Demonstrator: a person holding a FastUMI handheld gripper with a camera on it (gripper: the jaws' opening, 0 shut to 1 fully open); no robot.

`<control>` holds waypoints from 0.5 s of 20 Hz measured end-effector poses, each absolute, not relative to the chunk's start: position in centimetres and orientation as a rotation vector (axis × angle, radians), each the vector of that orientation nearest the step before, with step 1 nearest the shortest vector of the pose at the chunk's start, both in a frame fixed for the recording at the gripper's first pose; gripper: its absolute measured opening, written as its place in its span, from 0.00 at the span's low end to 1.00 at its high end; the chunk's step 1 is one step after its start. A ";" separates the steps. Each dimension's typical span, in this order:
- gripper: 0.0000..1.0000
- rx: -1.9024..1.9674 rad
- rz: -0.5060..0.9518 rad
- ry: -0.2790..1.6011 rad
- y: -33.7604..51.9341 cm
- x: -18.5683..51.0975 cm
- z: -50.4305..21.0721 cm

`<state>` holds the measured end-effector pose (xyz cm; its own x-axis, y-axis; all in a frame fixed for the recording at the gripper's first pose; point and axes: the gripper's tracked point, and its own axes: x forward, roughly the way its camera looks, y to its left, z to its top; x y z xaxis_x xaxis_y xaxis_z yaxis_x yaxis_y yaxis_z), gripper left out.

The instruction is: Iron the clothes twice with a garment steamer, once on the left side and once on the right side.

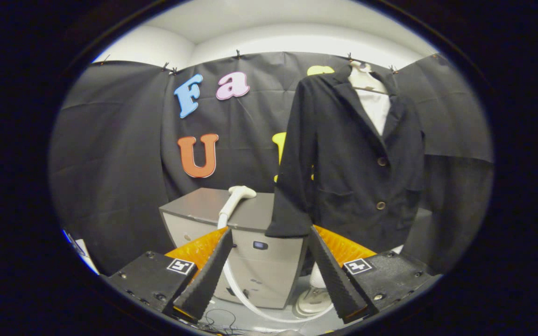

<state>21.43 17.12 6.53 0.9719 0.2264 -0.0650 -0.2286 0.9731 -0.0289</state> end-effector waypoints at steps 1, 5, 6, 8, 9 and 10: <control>1.00 -0.042 0.243 0.064 18.4 23.3 7.1; 1.00 -0.053 0.300 0.118 23.8 31.1 7.5; 1.00 -0.049 0.312 0.139 25.1 33.0 7.4; 1.00 -0.042 0.330 0.187 27.5 36.6 7.0; 1.00 -0.042 0.331 0.205 28.5 38.4 6.7; 1.00 -0.052 0.326 0.224 28.9 40.0 6.0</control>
